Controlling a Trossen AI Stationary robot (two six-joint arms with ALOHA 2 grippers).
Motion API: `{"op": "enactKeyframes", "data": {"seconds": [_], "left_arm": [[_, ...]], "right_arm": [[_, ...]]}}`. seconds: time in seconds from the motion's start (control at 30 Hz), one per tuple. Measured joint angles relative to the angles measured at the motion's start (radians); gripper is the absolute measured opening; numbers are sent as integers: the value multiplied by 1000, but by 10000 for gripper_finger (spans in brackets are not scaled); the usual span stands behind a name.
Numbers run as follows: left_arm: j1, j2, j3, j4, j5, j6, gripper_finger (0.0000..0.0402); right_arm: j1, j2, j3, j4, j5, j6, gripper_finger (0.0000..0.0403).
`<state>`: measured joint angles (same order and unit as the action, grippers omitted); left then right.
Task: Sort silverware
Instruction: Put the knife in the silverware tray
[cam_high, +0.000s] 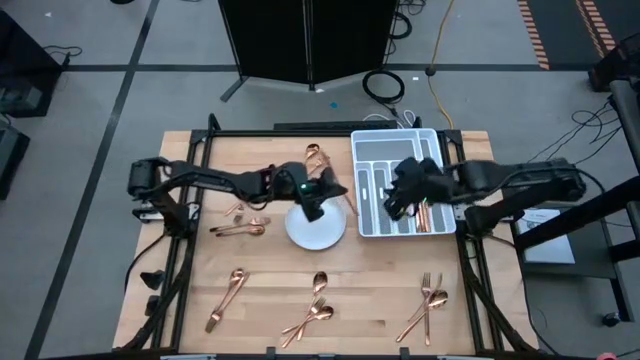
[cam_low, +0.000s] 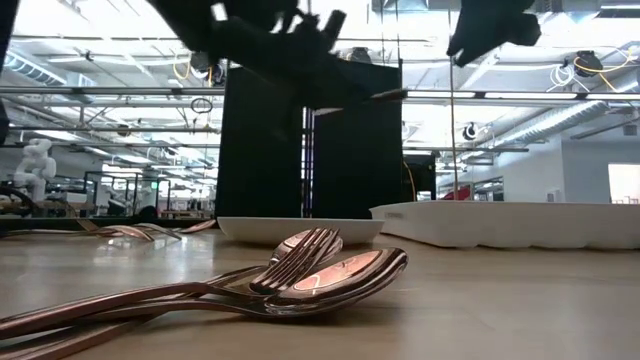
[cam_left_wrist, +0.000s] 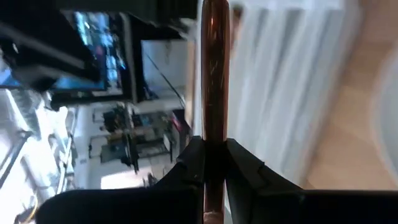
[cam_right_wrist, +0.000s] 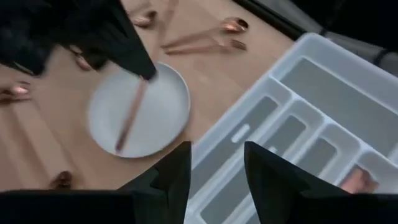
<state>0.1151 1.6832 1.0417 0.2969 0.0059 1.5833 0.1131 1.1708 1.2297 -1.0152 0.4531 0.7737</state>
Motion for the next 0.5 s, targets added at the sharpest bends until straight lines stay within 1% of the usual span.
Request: {"op": "enactKeyframes", "data": {"seconds": [0.13,0.23,0.33,0.43,0.5], "left_arm": [[22,127,172,9,84,-7,28],[37,236,311,3,89,-35,28],[54,330,436,0,108,-58,28],[71,414,555,-4,157,-65,28],[79,475,640,-29,180,-104,28]], "right_arm": [[-83,-68,0,7,-98,-83,139],[-128,-119,-13,-17,-131,-116,139],[-185,-205,-82,-38,-198,-143,139],[-236,-311,-164,-34,-197,-135,139],[-265,-383,-211,-20,-181,-126,139]]}}
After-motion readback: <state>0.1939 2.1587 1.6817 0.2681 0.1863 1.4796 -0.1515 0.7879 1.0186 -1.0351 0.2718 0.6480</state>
